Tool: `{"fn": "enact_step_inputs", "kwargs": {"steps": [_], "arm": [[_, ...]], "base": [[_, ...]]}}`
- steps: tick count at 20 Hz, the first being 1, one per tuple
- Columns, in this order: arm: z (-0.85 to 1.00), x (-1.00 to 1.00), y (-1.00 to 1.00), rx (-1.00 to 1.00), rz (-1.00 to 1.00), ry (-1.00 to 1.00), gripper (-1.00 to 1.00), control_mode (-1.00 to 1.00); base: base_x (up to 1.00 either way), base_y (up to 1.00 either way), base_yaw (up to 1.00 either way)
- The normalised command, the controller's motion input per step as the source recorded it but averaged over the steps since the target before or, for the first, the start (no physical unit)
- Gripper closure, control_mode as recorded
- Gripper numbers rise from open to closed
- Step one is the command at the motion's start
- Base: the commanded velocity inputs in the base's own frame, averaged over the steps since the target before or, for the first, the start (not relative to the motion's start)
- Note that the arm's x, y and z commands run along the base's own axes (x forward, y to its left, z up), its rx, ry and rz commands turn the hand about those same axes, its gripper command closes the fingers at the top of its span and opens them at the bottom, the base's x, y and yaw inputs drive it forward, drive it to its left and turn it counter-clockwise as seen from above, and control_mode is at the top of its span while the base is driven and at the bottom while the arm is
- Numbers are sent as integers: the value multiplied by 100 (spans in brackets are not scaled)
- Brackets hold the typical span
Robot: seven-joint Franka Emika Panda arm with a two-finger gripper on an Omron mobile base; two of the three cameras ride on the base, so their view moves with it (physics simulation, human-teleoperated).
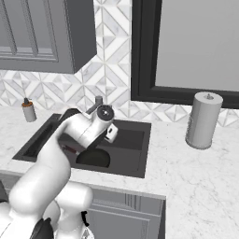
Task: Pick the pan and sponge and place them into the sink. Then turn on the water.
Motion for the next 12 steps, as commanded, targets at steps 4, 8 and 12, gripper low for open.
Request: {"fn": "enact_step_inputs", "kwargs": {"steps": [4,8,12], "arm": [[-1,24,-1,1,0,1,-100,-100],[0,56,0,9,0,0,-100,-100],[-2,70,0,9,0,0,-100,-100]], "base": [[0,0,0],[0,0,0],[0,0,0]]}}
